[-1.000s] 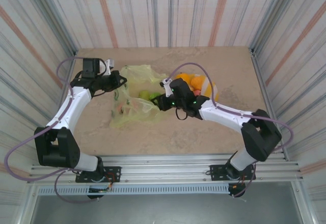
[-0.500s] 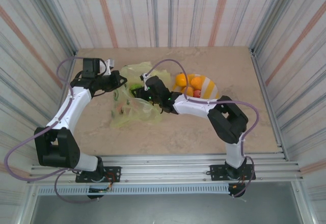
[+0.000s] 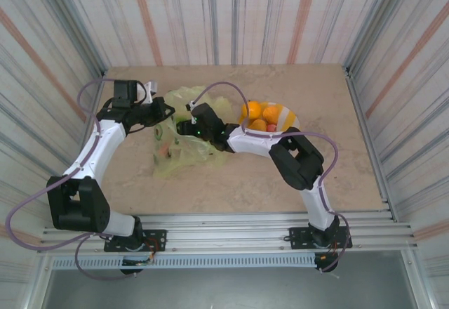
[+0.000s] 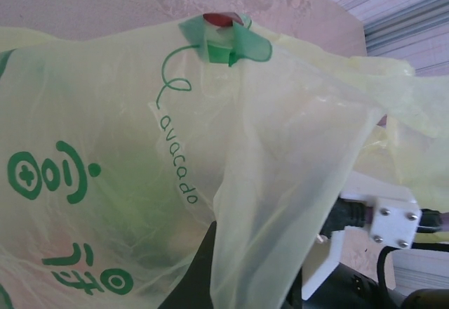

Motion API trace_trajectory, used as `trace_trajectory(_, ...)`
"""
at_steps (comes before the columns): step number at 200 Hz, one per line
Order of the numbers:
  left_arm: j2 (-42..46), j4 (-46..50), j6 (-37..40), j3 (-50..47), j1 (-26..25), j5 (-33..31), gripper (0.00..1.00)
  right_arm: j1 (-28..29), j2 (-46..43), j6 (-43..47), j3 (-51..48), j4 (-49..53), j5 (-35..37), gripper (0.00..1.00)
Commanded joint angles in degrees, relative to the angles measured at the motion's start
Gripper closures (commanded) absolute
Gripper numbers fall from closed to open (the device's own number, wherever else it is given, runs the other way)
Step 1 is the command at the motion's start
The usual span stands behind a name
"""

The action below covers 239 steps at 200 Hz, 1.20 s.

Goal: Place the fruits into the plastic bag

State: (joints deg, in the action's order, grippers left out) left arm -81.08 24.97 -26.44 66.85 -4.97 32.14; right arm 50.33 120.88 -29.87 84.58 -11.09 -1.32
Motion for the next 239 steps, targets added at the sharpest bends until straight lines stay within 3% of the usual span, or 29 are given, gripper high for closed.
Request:
trace_trajectory(1,1.8,-0.89,-0.46,0.03,-0.29,1.3,1.0,-1.01,0.5,-1.23,1.43,1.39,-4.06,0.27)
trace_trajectory(68,1.7,-0.87,-0.46,-0.09,-0.14,1.24,1.0,-2.41,-4.87,0.95,-2.49,1.95,-7.03,0.17)
trace_trajectory(133,1.55,-0.98,-0.54,-0.23,0.13,1.32,1.0,-3.74,-15.44,2.32,-14.67,-0.35,-4.77,0.18)
trace_trajectory(185,1.3,-1.09,-0.19,-0.39,0.14,0.78,1.0,-6.49,-24.67,7.89,-24.5,-0.66,-8.01,0.19)
trace_trajectory(207,1.33,-1.07,0.15,-0.49,0.07,0.43,1.0,-8.73,-29.76,6.92,-28.62,-0.78,-5.85,0.19)
trace_trajectory(239,1.22,-1.24,0.3,-0.61,0.12,0.25,1.0,-10.17,-36.73,1.19,-33.47,1.38,6.1,0.19)
